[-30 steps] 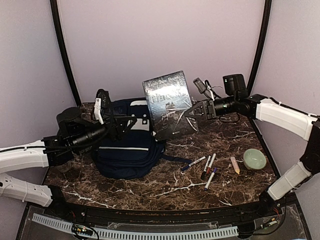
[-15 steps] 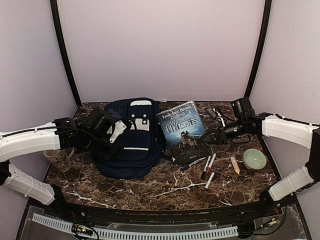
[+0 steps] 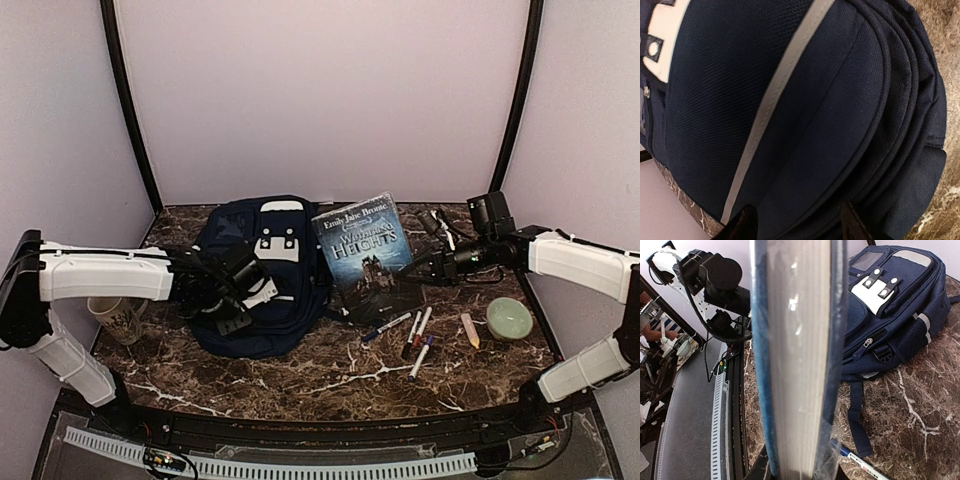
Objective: Pack the student bag
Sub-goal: Pick up the largest pocket of the bag from the student bag.
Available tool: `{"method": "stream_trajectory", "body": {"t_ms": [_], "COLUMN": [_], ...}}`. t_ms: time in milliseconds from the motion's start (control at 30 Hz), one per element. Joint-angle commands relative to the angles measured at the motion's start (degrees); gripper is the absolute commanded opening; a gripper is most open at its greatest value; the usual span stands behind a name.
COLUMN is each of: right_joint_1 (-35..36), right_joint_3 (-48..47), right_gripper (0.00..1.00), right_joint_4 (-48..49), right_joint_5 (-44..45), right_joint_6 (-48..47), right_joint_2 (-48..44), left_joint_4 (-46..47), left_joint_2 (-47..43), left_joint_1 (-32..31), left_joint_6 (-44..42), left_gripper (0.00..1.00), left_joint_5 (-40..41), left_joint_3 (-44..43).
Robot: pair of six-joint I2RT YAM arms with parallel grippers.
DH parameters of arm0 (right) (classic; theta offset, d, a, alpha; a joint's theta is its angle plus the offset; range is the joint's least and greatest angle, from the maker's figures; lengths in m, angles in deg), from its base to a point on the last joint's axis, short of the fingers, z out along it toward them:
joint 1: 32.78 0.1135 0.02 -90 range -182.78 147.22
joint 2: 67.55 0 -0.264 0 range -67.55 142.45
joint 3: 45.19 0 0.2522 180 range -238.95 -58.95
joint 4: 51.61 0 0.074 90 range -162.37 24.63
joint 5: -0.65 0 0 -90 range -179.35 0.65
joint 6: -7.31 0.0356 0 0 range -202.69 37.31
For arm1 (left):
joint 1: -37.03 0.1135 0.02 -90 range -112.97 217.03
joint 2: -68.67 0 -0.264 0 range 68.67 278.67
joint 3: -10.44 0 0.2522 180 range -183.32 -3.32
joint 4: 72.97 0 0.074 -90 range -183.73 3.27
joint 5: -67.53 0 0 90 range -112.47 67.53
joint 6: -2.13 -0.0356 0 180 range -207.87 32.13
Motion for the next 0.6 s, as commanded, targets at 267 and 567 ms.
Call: {"method": "stream_trajectory", "body": {"t_ms": [267, 567], "right_joint_1": [-0.2, -0.54], "right_joint_3": [-0.68, -0.83], "right_gripper": [0.0, 0.0], "right_joint_4": [6.95, 6.6], "right_joint_5": [-5.86, -4.03], "right_joint_6": [-1.22, -1.38], "right_joint_2": [-1.16, -1.88], "left_joint_4": [4.03, 11.3], "left_joint_2": [11.68, 11.36], "left_joint_1": [-3.56, -3.85], "left_joint_6": [-0.16, -0.66], "left_gripper": [0.42, 0.0], "left_joint_5": [8.29, 2.2], "left_joint_3": [-3.4, -10.06]}}
